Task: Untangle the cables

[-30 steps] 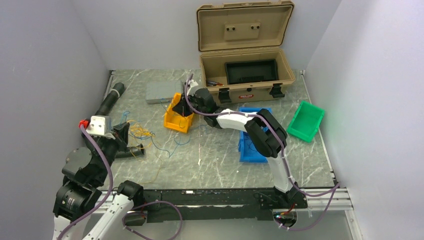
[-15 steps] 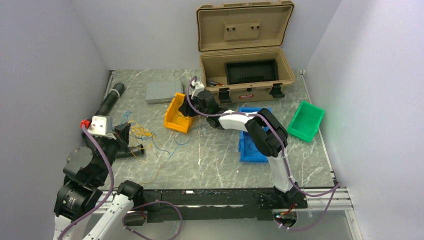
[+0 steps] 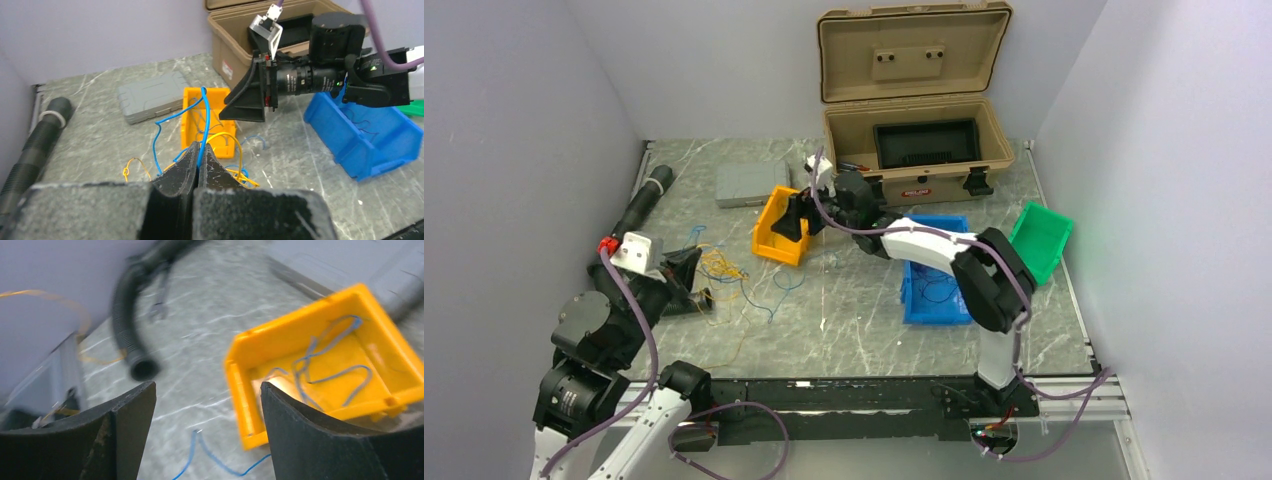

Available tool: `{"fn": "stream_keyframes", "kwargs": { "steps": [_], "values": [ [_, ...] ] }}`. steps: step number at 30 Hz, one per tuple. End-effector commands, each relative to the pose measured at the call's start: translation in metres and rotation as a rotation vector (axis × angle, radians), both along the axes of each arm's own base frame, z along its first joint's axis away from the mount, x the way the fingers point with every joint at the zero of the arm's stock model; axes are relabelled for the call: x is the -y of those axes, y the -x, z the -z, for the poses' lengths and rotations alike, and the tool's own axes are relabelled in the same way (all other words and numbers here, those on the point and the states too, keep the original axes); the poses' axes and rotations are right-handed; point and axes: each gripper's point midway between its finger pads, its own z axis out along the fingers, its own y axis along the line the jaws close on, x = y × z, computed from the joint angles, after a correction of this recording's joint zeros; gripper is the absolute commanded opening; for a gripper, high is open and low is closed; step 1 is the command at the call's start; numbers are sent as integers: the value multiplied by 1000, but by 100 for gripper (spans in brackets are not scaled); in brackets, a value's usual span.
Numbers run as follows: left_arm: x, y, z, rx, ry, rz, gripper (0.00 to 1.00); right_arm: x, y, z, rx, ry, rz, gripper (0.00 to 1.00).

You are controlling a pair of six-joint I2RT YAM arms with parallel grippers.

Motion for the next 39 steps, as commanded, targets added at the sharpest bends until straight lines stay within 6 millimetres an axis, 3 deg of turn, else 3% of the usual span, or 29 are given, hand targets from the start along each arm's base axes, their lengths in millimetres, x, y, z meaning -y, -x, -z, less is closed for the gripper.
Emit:
{"fn": "stream_keyframes", "kwargs": {
  "steps": [1,7,12,17,26,29,35,39],
  "values": [
    [25,4,-29,88,4,145,0,-3,76,-74,157,-151,-354,79],
    [43,2,-33,99,32,235,0,16,143,-81,170,-163,-502,77],
    [53,-2,-34,108,57,274,0,26,178,-87,185,-164,-525,77],
    [60,-7,-34,100,66,301,0,32,197,-93,175,-204,-542,77],
    [68,-13,-35,93,96,323,0,7,209,-92,161,-208,-584,72],
    [69,-15,-35,85,100,324,0,1,208,-93,165,-208,-572,61],
    [65,-29,-23,17,127,265,0,17,178,-99,159,-166,-326,0],
    [62,-46,-4,-82,154,190,0,46,155,-95,138,-80,-117,0]
  ]
}}
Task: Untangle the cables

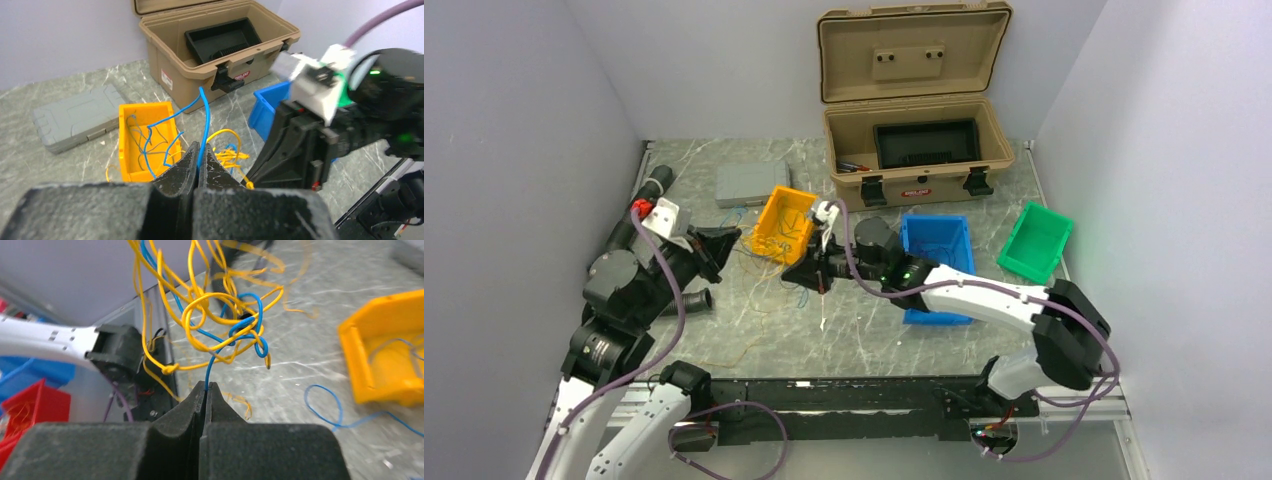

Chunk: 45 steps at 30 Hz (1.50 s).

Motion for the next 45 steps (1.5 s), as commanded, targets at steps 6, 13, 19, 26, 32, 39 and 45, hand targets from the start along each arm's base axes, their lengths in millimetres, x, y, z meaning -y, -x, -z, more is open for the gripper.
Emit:
{"fn": "stream_keyframes", "kwargs": {
  "steps": [6,13,19,26,32,39,45],
  "values": [
    [11,-34,37,-223,46,-49,14,70,-43,-25,19,91,430,0],
    [39,-36,51,-316,45,89,88,105,-53,-31,-51,139,571,0],
    [41,-36,56,-333,40,105,99,122,-64,-32,-106,175,635,0],
    [39,-32,69,-361,26,94,99,129,-71,-30,-169,182,635,0],
    [42,-33,77,-409,27,106,99,132,-74,-35,-195,170,637,0],
    [52,-39,98,-516,58,119,99,139,-74,-40,-206,160,657,0],
    [64,-44,117,-572,140,138,100,144,-74,-45,-207,143,669,0]
  ]
}}
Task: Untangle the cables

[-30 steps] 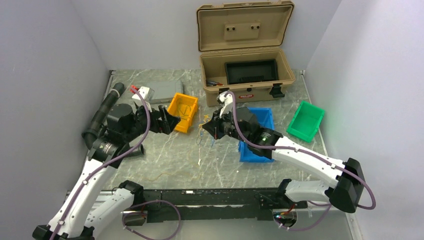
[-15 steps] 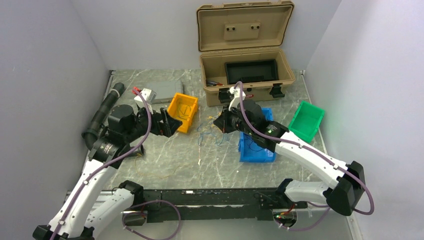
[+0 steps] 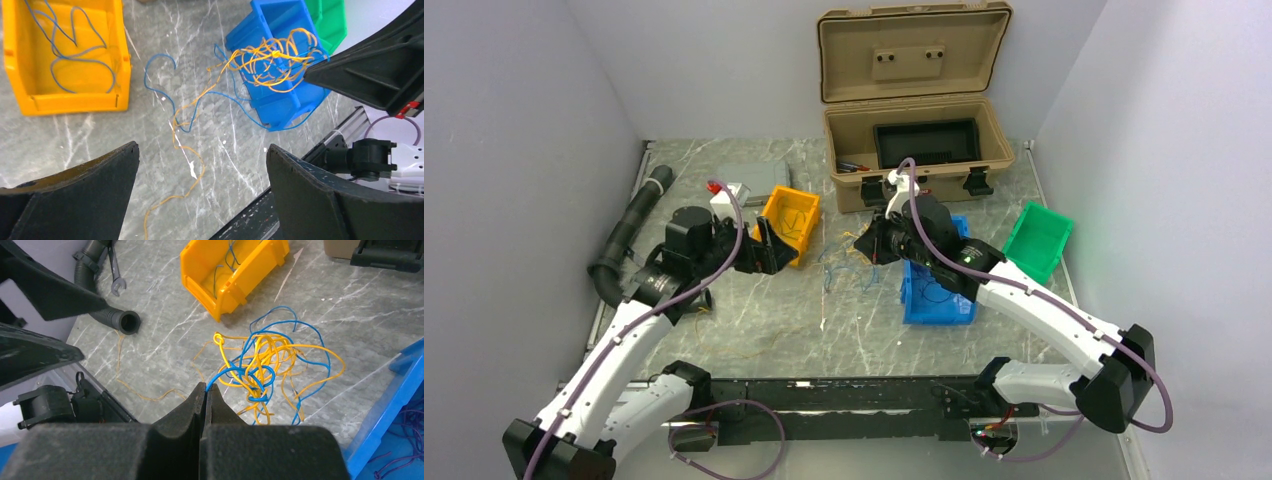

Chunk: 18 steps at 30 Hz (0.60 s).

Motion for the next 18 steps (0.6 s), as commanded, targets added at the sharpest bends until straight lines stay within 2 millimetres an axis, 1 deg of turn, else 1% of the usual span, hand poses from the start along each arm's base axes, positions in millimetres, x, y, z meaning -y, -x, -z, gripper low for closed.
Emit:
{"fn": "stream_keyframes", "kwargs": {
  "steps": [1,4,8,11,14,16,18],
  "values": [
    [18,-2,2,-25,127,33,99,2,0,-36,56,-82,10,0],
    [30,-1,9,-56,198,72,99,3,-1,-34,52,-82,13,0],
    [50,4,13,-56,252,165,93,1,0,-37,51,-92,5,0],
    [62,2,21,-57,202,207,91,1,1,-40,52,-101,-1,0],
    [68,-8,27,-40,138,178,84,0,3,-45,56,-112,-8,0],
    [78,-11,26,12,111,187,80,1,3,-49,61,-123,-8,0],
    [86,-15,31,39,68,184,77,0,4,-52,64,-132,-13,0]
  ]
}}
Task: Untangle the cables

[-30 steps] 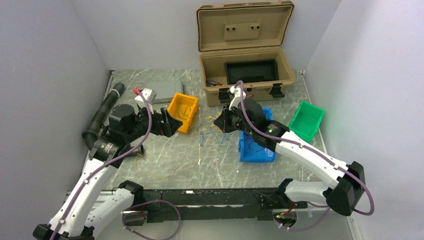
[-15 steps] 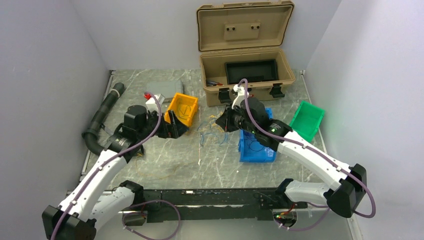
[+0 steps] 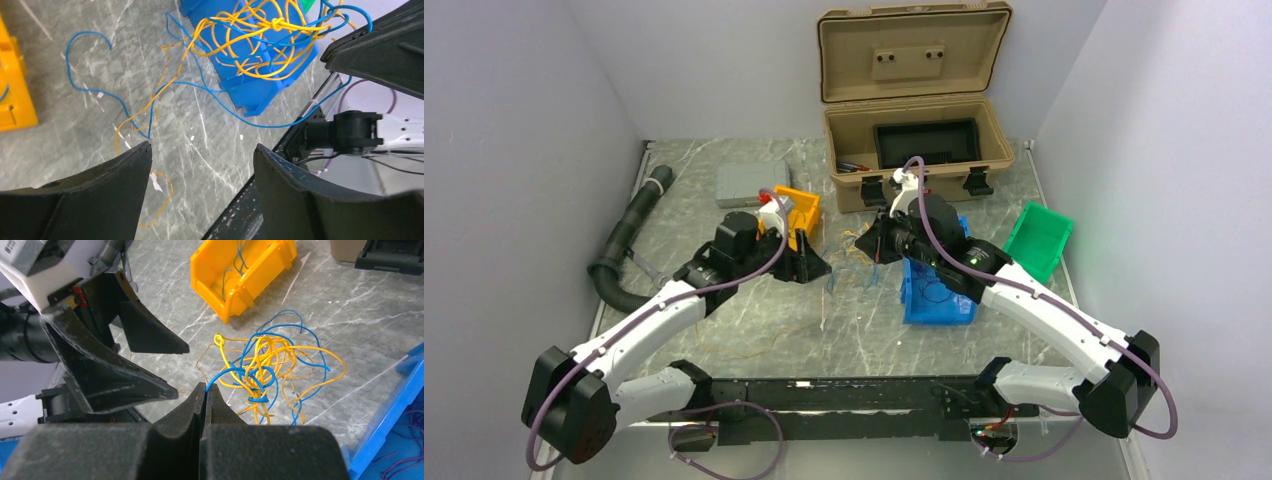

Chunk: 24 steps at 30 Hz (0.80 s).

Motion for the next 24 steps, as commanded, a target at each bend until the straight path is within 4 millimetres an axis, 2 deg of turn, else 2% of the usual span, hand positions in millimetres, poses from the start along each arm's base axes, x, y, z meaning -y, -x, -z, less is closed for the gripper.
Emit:
{"fn": "stream_keyframes", "kwargs": {
  "steps": [1,4,12,14,16,19,21,24],
  "values": [
    [19,-25,-23,190,-42,-15,75,-3,1,-46,70,-103,-13,0],
    [24,-39,-16,215,-76,-53,71,-4,4,-55,78,-123,-27,0],
    [48,-54,-4,227,-80,-27,67,2,12,-72,103,-147,-39,0],
    [53,-59,0,223,-79,-28,63,4,13,-76,108,-153,-37,0],
    [57,-66,1,229,-65,-47,52,7,15,-76,104,-149,-32,0],
    [59,-72,6,232,-48,-72,3,22,13,-70,101,-114,35,0],
    [47,-79,5,244,-80,-134,0,44,7,-60,90,-68,145,0],
    [12,-88,-1,255,-142,-253,0,88,1,-42,60,6,359,0]
  ]
}}
